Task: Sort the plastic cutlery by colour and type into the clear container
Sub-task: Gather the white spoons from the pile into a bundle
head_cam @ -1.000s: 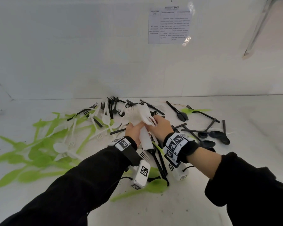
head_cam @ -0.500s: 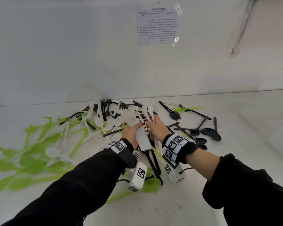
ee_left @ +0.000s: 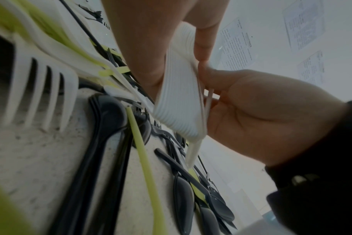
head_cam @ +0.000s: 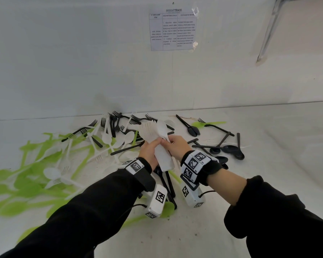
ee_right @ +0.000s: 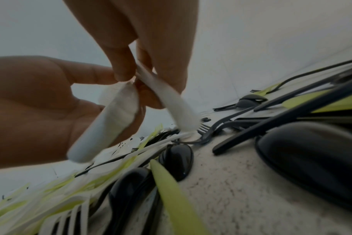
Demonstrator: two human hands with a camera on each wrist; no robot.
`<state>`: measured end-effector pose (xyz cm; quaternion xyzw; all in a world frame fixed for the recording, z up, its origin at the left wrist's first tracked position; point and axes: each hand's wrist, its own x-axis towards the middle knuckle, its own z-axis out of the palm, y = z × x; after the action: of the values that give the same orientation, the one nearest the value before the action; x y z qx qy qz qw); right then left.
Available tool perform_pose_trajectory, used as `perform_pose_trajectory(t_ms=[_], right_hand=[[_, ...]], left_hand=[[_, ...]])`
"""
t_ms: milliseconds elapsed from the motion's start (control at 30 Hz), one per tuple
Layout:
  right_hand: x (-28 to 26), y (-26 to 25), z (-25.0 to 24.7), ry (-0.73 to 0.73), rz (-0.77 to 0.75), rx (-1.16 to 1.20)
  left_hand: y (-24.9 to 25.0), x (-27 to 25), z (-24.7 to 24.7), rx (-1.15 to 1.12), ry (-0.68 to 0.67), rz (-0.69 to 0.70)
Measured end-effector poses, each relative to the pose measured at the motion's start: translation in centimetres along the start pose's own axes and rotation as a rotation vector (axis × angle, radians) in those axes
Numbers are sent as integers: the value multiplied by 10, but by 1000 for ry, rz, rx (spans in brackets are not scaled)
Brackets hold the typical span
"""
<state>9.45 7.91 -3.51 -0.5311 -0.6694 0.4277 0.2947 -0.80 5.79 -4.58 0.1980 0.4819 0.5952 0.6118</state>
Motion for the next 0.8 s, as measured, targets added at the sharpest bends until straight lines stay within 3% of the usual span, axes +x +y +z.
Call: perform_pose_trajectory(t_ms=[167,333,800], right_hand=[[0,0,1,-77,-33,-8],[0,5,2,-35,15,109],[4,-23,28,-239,137,163]], left_hand=[[-4,2,-2,71,34,48],[-4,4,-8,61,82,51],[4,-8,-29,113,78,71]])
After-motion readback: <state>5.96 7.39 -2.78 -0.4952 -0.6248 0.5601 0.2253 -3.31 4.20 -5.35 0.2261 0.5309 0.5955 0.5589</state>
